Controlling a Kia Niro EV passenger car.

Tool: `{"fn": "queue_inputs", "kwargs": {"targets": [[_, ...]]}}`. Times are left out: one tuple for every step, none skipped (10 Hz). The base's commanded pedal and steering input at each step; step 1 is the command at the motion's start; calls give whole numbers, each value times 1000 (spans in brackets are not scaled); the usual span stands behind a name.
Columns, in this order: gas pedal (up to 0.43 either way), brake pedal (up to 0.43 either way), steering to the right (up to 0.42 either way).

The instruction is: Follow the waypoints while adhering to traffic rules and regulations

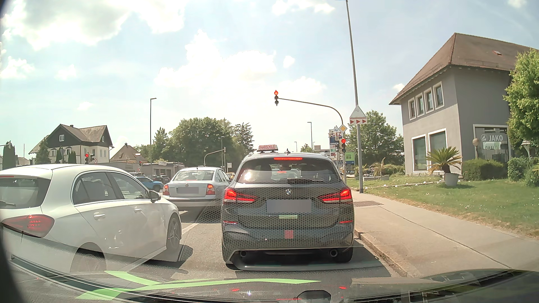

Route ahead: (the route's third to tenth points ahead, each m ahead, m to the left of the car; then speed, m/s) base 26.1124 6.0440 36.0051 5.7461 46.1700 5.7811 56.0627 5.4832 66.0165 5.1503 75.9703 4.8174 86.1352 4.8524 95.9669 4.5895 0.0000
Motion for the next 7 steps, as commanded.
{"fn": "queue_inputs", "kwargs": {"targets": [[0, 232, 0], [0, 232, 0], [0, 232, 0], [0, 232, 0], [0, 232, 0], [0, 232, 0], [0, 232, 0]]}}
